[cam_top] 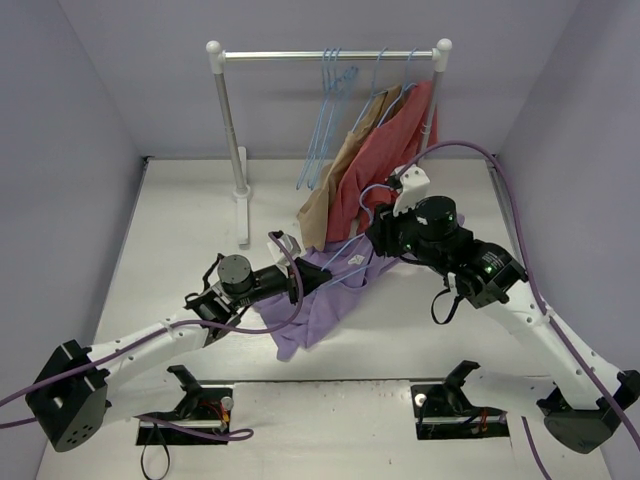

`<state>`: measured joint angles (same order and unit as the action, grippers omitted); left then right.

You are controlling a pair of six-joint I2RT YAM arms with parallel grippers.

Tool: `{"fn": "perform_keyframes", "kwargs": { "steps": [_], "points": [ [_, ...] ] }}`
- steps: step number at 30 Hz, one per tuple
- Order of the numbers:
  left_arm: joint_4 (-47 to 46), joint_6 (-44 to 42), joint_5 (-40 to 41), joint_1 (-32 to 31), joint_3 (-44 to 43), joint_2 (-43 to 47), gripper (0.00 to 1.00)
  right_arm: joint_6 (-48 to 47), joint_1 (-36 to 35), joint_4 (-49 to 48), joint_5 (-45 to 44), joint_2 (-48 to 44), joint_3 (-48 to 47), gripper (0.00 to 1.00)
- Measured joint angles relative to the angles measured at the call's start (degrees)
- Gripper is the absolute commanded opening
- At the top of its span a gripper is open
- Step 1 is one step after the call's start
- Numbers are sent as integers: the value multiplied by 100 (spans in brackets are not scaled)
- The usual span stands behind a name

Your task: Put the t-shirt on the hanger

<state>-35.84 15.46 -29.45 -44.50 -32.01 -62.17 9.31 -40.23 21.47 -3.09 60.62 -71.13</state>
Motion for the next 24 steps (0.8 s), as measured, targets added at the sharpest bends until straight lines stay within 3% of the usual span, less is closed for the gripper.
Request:
{"fn": "perform_keyframes", "kwargs": {
  "steps": [13, 18, 24],
  "points": [
    [-177, -4, -7, 30, 203, 37, 0, -453, 0, 75, -84, -680, 4, 44],
    [-160, -11, -115, 78, 203, 41, 0, -863, 0, 220, -57, -734, 13, 39],
    [-4, -28, -358, 179, 203, 204, 0, -1726, 14, 340, 101, -922, 92, 48]
  ]
}}
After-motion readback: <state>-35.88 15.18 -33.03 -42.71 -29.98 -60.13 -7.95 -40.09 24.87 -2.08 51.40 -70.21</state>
